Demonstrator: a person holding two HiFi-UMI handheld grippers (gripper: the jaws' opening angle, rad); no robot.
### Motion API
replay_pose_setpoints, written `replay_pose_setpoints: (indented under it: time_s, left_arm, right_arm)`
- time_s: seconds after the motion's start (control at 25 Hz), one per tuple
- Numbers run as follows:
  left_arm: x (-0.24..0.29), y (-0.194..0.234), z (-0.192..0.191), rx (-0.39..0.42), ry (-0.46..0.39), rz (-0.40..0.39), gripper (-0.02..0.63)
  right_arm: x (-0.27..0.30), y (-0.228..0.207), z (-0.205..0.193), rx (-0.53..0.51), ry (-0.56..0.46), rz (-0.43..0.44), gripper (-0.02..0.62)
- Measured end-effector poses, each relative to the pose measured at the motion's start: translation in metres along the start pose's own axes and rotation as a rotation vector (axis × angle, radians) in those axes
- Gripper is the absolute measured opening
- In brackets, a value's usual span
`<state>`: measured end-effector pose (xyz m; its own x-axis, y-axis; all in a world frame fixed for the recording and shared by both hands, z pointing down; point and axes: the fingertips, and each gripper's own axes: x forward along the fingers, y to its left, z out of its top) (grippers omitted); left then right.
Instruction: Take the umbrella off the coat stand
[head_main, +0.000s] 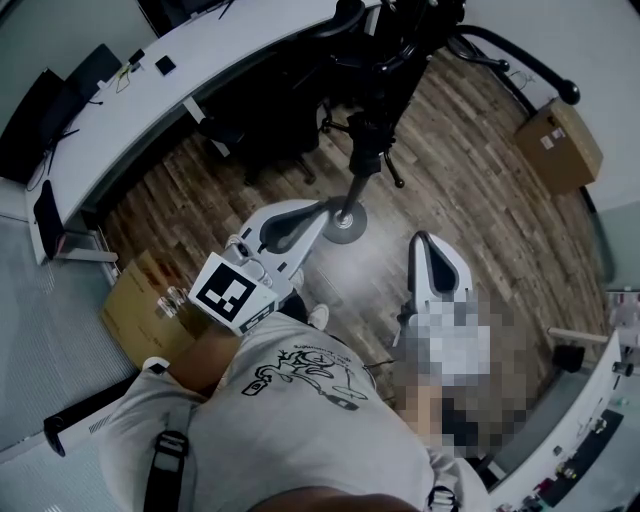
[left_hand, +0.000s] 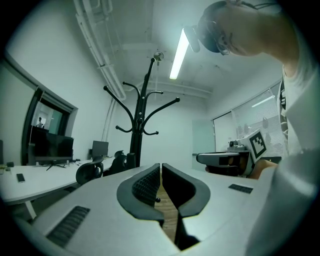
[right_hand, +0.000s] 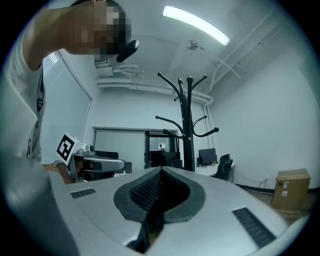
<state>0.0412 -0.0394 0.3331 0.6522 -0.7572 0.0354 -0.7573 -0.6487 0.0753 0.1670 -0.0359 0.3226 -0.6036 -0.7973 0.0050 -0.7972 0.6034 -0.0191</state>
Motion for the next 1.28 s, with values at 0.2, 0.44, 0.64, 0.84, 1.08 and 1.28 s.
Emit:
replay_pose_setpoints:
  time_s: [0.2,0.44,0.64,0.84,1.08,1.28]
  left_arm:
    - [0.013,0.030,0.005,-0.003,-0.013,-0.009,0.032]
    - [0.035,0.072,0.017,-0.004,-0.033,-0.059,0.032]
    - [0.058,0.100,0.034,0.003,-0.046,-0.126,0.032]
    - [0.081,0.111,0.047,0.035,-0.070,-0.232,0.034]
    - [0.110,0.118,0.058,0.095,-0.103,-0.353,0.034]
    - [0.130,0.125,0.058,0.105,-0.096,-0.413,0.049]
  right_arm:
    - [0.033,-0.005,0.004,-0.013,-0.003,-0.005,0.008]
    - [0.077,-0.010,0.016,-0.036,-0.005,-0.043,0.009]
    - [0.110,-0.017,0.029,-0.051,-0.009,-0.084,0.008]
    - [0.137,-0.021,0.036,-0.084,0.013,-0.134,0.009]
    - [0.168,-0.026,0.043,-0.068,0.005,-0.166,0.009]
    - [0.192,-0.034,0.051,-0.066,-0.004,-0.197,0.026]
